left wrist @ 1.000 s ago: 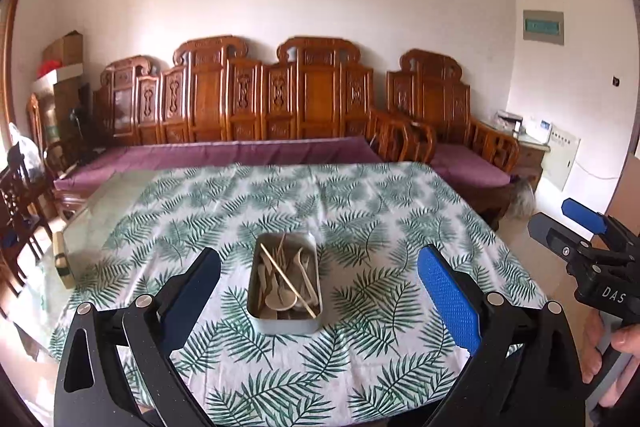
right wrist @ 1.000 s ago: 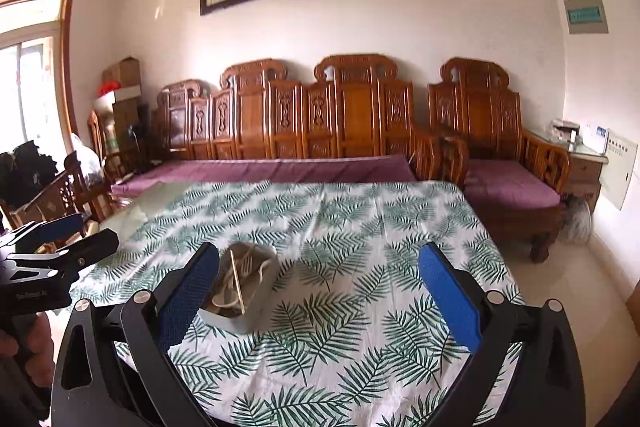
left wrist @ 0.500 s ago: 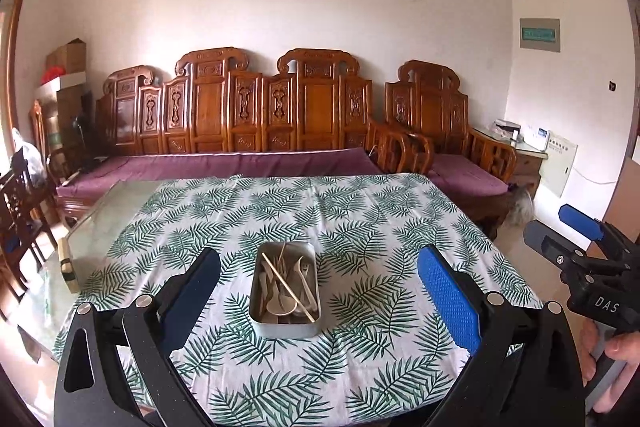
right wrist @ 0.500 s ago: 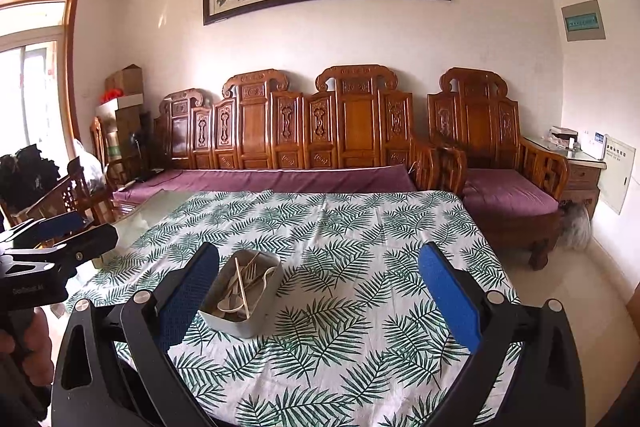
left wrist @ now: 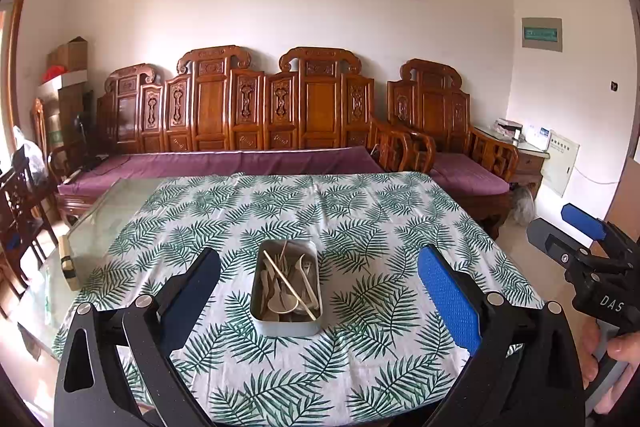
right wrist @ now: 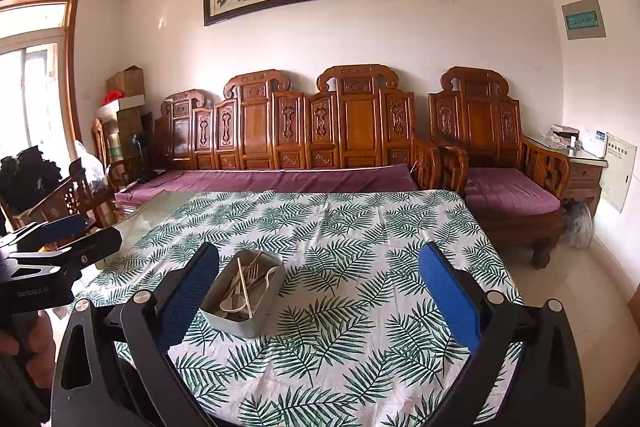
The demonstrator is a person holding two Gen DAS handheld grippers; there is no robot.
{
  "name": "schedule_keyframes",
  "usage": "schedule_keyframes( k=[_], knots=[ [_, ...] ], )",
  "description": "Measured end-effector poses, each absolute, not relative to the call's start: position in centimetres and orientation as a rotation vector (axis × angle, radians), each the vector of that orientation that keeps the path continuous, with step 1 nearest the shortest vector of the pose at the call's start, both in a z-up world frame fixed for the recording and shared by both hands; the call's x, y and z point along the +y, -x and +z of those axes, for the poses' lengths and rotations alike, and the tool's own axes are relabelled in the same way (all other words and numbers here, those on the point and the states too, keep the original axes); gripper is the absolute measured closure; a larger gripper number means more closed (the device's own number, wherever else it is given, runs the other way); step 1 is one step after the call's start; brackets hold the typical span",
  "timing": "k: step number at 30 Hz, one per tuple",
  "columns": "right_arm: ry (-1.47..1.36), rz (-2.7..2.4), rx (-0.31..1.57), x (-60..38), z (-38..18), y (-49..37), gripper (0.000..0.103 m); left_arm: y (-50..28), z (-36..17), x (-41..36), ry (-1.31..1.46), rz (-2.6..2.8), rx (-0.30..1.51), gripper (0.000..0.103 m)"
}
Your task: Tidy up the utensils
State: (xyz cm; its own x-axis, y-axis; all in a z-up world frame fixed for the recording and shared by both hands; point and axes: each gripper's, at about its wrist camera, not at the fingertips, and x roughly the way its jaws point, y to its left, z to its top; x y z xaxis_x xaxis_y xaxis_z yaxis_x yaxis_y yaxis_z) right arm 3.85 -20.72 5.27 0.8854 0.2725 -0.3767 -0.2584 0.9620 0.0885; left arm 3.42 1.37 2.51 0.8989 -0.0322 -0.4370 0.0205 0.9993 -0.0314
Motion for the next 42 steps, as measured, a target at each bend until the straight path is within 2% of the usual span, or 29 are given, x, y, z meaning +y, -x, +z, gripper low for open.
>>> schedule_keyframes(
  k=[42],
  knots=[
    [-0.041,0.273,0.401,-20.83,5.02,-3.90,0.003,-2.79,2.18,0.71,0.019,-0.019,0.439,0.008]
  ],
)
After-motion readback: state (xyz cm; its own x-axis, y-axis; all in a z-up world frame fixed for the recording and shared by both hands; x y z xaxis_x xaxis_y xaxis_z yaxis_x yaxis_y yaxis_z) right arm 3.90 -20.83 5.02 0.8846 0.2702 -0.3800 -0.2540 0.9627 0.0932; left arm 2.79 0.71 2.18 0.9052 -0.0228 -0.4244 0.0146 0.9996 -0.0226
